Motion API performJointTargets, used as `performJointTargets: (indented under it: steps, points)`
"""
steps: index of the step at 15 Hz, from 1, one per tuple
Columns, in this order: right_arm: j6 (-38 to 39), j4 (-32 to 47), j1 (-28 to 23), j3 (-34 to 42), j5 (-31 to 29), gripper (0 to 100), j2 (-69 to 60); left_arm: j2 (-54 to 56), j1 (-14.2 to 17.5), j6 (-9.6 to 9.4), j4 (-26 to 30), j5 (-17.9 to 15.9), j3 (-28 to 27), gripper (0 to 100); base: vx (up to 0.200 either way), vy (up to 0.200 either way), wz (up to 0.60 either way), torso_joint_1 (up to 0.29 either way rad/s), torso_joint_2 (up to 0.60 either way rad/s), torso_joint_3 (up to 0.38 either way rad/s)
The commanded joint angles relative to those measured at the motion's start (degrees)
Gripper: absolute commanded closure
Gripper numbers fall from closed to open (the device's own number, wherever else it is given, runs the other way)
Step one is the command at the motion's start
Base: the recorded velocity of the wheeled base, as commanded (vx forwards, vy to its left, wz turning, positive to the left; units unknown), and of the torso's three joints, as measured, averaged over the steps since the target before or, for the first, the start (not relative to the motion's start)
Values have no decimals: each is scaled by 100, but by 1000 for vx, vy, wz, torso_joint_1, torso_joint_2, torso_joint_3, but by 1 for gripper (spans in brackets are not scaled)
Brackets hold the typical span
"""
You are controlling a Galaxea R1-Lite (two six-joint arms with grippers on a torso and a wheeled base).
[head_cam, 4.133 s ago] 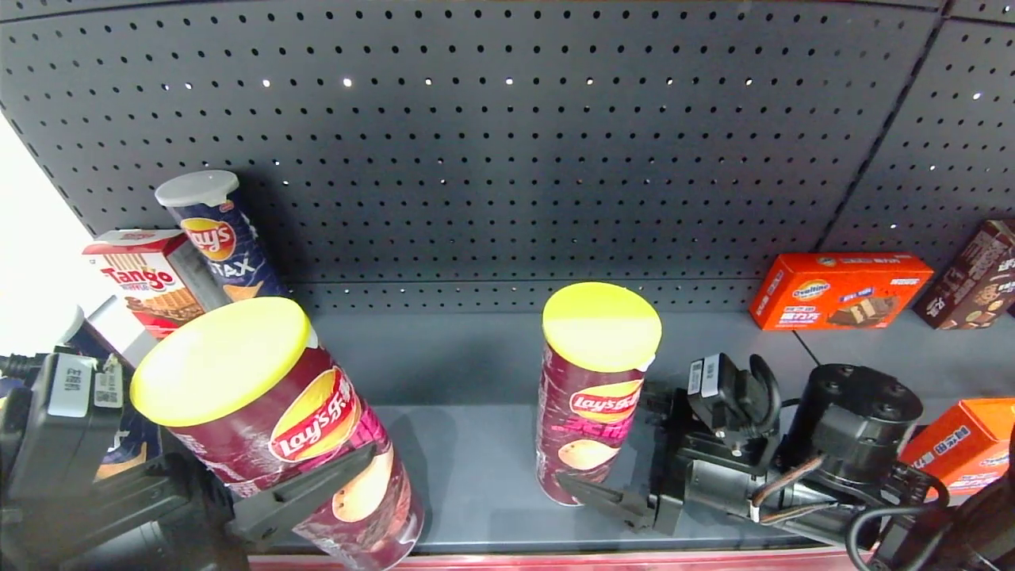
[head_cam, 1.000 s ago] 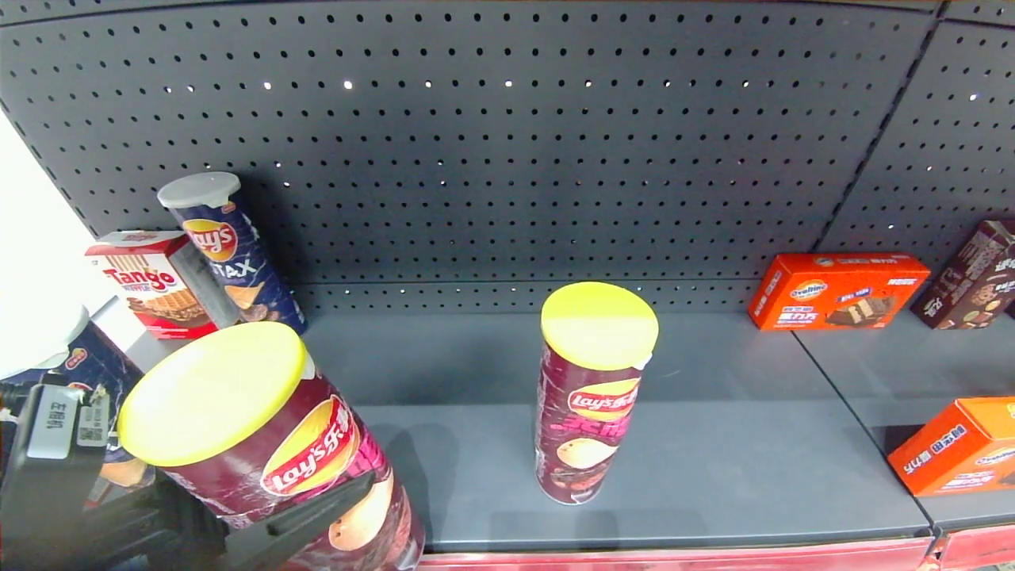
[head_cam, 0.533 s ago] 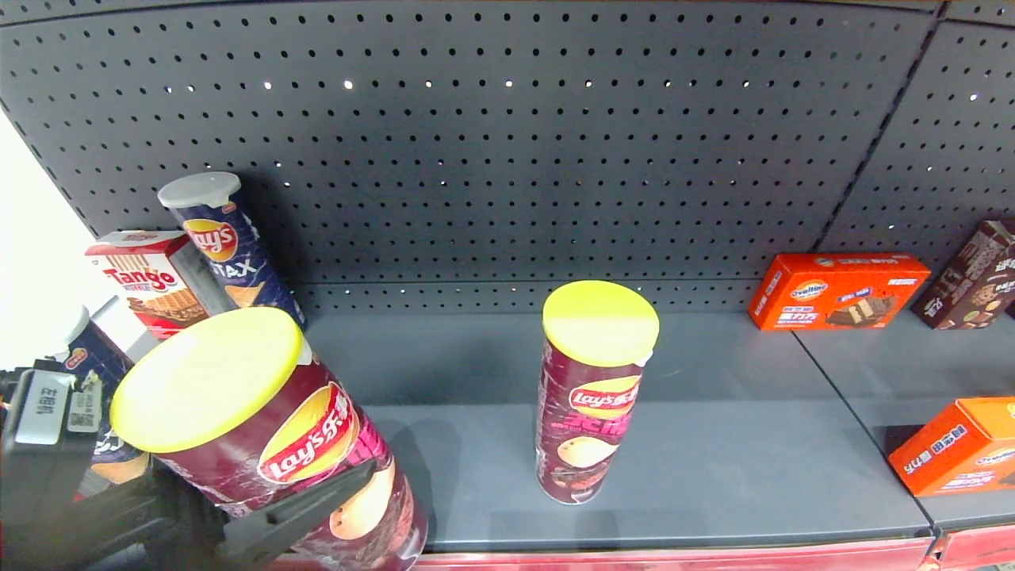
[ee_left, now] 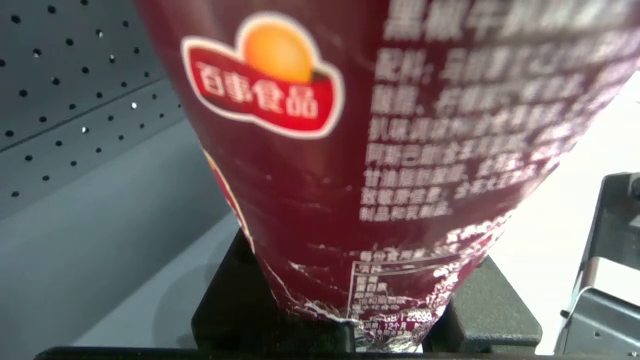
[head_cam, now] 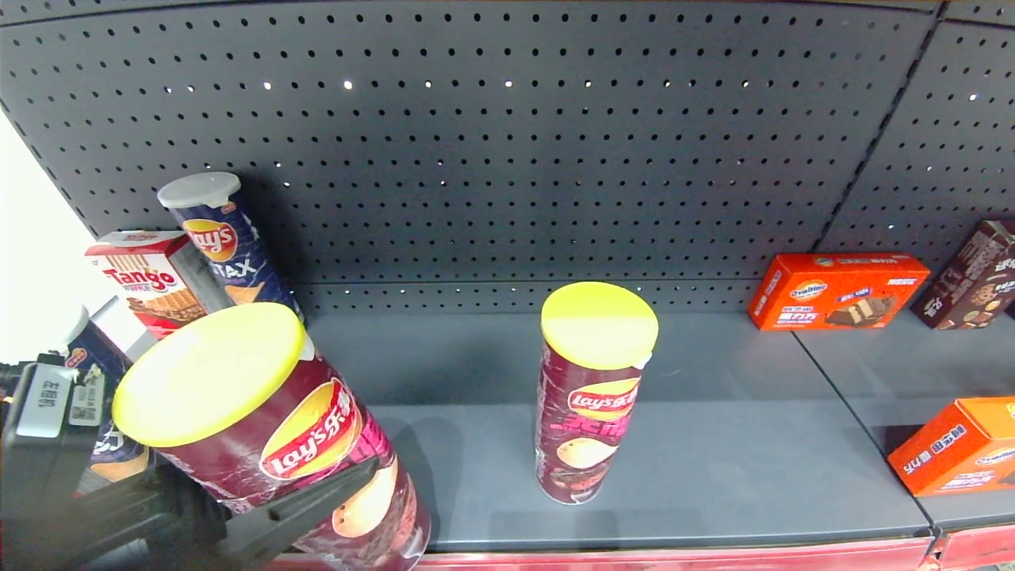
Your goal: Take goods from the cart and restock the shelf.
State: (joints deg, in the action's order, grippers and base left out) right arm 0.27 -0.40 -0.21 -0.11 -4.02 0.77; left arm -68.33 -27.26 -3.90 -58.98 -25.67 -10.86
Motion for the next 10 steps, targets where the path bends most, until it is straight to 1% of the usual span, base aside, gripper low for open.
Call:
performJointTargets:
  steps: [1,2,3,5,6,7,8,9,10]
  points:
    - [0,-4,3,11,-2,0,-33,-31,1,47,9,1,-153,100,0,0,0,0,0,0]
    - [0,-4,3,11,-2,0,-24,-102,45,153,9,45,-232,100,0,0,0,0,0,0]
    - [0,-4,3,11,-2,0,-24,-190,45,188,18,36,-373,100,0,0,0,0,0,0]
    - [0,-4,3,11,-2,0,-33,-436,54,197,9,45,-672,100,0,0,0,0,0,0]
    - [0,-4,3,11,-2,0,-33,-682,124,197,9,54,-1006,100,0,0,0,0,0,0]
    - [0,-4,3,11,-2,0,-24,-893,98,197,9,54,-1287,100,0,0,0,0,0,0]
    - [0,-4,3,11,-2,0,-24,-972,133,197,194,-43,-1463,100,0,0,0,0,0,0]
    - [0,-4,3,11,-2,0,-24,-1069,177,188,589,-210,-1726,100,0,0,0,0,0,0]
    - [0,-4,3,11,-2,0,-24,-1112,159,144,914,-263,-2016,100,0,0,0,0,0,0]
